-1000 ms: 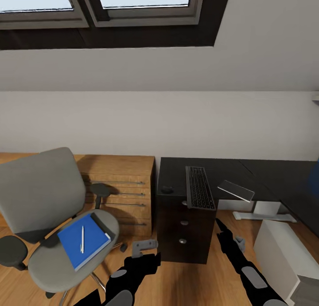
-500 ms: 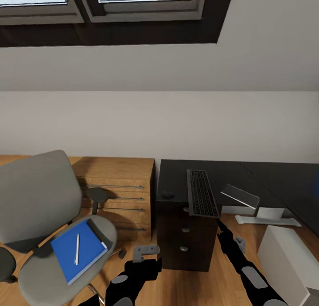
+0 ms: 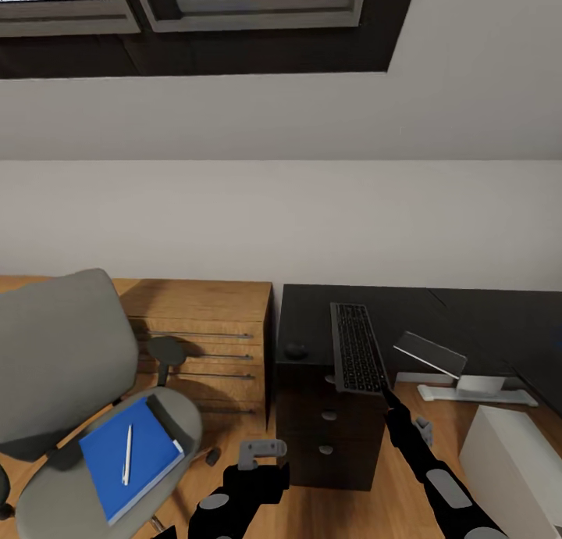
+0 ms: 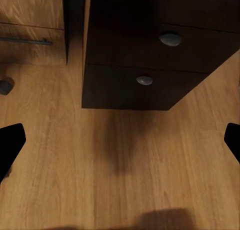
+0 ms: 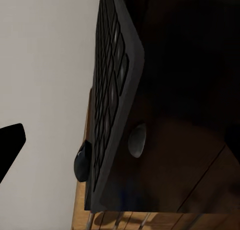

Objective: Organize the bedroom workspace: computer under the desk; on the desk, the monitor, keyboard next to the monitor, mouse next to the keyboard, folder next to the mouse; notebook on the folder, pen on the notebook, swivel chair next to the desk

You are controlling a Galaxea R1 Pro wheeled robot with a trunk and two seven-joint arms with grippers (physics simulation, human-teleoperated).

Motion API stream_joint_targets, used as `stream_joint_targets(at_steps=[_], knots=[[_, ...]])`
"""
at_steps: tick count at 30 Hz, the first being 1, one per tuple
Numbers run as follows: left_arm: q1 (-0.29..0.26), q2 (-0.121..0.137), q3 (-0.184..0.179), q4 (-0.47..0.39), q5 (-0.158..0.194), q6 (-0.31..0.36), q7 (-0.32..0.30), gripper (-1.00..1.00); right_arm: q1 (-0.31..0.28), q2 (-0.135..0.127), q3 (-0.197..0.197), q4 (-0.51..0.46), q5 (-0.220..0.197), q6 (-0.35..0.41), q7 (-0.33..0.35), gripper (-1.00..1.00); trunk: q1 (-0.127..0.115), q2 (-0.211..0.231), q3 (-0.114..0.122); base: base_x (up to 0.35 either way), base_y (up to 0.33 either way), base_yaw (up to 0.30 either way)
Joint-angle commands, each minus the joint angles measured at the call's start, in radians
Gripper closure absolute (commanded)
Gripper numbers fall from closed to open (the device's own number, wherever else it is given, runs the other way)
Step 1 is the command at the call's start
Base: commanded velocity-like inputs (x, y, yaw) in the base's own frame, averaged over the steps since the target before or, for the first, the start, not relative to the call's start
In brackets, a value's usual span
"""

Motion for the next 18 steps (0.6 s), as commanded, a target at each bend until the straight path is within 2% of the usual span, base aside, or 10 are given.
stream_joint_targets(at_steps=[1, 13, 18], knots=[[-0.001, 0.000, -0.002, -0.001, 0.003, 0.004, 0.006, -1.00, -0.001, 0.001, -0.004, 0.001, -0.010, 0.010, -0.002, -1.00, 0.000, -0.001, -0.001, 0.021, 0.000, 0.000], [-0.001, 0.000, -0.002, -0.001, 0.003, 0.004, 0.006, -1.00, -0.001, 0.001, -0.004, 0.001, -0.010, 0.009, -0.006, -1.00, 0.000, -0.001, -0.001, 0.067, 0.001, 0.000], [-0.001, 0.000, -0.002, -0.001, 0.003, 0.004, 0.006, -1.00, -0.001, 0.002, -0.005, 0.001, -0.010, 0.009, -0.006, -1.00, 0.000, -0.001, -0.001, 0.107, 0.111, 0.000]])
